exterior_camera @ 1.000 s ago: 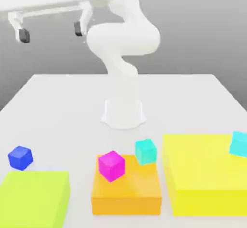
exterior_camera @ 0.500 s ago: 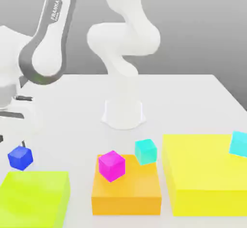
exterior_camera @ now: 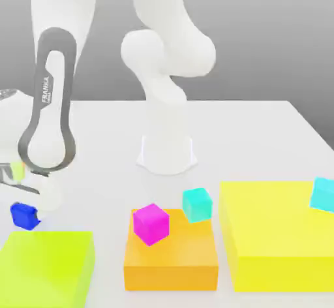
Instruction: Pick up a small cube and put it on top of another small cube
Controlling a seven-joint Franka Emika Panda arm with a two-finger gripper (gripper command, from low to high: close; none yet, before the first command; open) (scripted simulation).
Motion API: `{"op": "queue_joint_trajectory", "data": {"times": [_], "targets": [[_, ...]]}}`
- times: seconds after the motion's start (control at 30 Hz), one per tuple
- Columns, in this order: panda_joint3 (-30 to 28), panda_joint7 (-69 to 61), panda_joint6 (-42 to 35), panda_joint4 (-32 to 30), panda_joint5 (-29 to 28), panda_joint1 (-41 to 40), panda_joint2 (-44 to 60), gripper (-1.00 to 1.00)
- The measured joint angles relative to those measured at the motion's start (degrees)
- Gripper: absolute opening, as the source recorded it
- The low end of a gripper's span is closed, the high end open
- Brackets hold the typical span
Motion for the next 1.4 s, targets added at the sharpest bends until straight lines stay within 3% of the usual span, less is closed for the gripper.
{"op": "queue_joint_trajectory", "data": {"times": [0.13, 0.43, 0.67, 0.97, 1.2, 1.37, 1.4], "targets": [[-1.23, 1.08, -0.53, -0.30, -1.41, 0.93, -0.94, -1.00], [-14.50, 14.69, -7.39, -3.47, -18.21, 11.55, -11.67, -1.00], [-2.99, 16.44, -14.76, -0.40, -22.60, 24.05, -16.78, -1.00], [10.57, 15.56, -24.40, 3.21, -29.47, 51.39, -24.07, -1.00], [20.22, 14.47, -31.02, 5.23, -35.40, 65.97, -29.53, -1.00], [21.67, 12.31, -23.47, 3.02, -35.79, 68.07, -24.16, -1.00], [21.51, 12.31, -22.14, 2.69, -35.85, 68.26, -23.15, 1.00]]}}
